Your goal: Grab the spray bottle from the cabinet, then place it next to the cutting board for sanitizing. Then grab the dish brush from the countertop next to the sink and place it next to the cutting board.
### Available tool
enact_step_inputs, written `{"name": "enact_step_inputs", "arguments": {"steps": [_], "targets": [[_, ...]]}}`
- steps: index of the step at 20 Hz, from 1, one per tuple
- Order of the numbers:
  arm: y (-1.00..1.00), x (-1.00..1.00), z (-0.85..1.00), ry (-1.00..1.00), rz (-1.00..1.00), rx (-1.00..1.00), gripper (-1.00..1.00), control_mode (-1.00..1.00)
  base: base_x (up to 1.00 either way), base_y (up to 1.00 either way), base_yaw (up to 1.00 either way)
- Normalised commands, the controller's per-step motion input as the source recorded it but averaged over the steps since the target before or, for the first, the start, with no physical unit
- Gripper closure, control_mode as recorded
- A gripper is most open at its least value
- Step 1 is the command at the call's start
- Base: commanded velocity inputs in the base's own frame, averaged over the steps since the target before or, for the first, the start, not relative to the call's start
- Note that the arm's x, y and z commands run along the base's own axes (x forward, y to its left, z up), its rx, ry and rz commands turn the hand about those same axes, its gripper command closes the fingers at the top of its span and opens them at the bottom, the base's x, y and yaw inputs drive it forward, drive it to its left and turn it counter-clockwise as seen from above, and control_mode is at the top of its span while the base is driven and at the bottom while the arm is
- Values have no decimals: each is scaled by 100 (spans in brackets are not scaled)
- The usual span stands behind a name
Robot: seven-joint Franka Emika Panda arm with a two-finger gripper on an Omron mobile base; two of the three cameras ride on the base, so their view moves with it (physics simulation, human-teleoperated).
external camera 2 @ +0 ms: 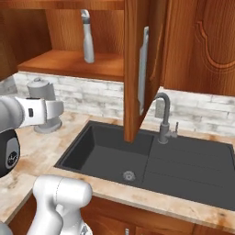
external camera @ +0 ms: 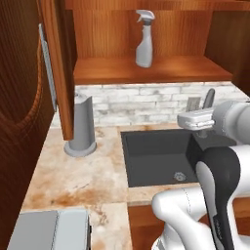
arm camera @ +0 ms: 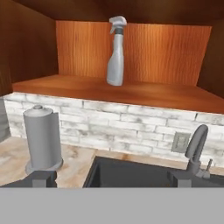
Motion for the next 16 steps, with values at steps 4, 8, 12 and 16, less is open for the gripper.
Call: {"name": "enact_step_inputs", "arguments": {"steps": [4, 8, 12, 16], "targets": [[0, 0, 0, 0, 0, 0, -100, 100, 42, 63, -18], [17, 0, 20, -3, 0, 0, -100, -100, 3, 28, -1], [17, -23, 87, -12, 0, 1, -100, -100, 0, 0, 0], [4, -13, 93, -20, -2, 0, -100, -100, 0, 0, 0]]}}
